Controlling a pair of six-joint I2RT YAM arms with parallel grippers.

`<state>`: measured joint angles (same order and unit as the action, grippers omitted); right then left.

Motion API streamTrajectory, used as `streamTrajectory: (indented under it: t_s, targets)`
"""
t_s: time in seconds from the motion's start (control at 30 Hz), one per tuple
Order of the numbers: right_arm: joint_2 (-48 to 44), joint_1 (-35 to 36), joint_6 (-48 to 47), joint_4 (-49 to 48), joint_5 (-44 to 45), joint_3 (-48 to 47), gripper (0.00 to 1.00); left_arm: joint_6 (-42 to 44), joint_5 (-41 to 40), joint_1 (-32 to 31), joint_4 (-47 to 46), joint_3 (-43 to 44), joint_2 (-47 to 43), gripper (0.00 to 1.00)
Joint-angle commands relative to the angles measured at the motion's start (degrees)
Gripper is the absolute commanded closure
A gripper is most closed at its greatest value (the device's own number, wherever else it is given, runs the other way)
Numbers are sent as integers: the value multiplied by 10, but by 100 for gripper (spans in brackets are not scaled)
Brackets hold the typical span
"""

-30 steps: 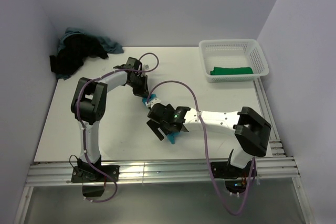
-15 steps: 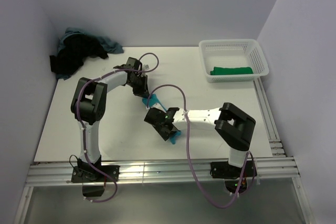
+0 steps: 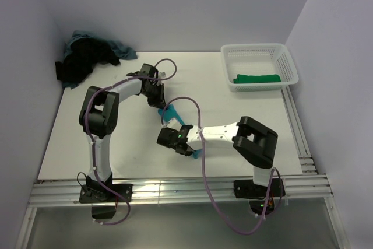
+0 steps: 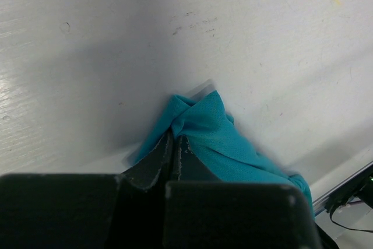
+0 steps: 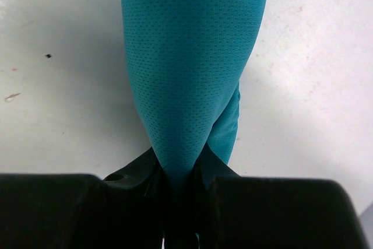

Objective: Roll the t-shirts
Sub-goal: Roll the tshirt

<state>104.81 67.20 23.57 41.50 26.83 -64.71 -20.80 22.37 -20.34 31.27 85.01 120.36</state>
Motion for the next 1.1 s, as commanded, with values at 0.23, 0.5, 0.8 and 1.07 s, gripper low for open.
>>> streamTrajectory:
  t_s: [0.23,0.5,0.8,1.07]
  targets:
    - [30,13,-26,62,48,-2,100,-31,-9,66,25,25,-37,77]
    - [12,13,-89,20,79,19,100,-115,130,152,-32,-56,-66,38]
    - [4,14,-103,-1,75,28,100,-139,155,153,-80,-107,-75,0]
    - [-3,14,-107,-5,70,31,100,-76,165,128,-21,-42,-20,1]
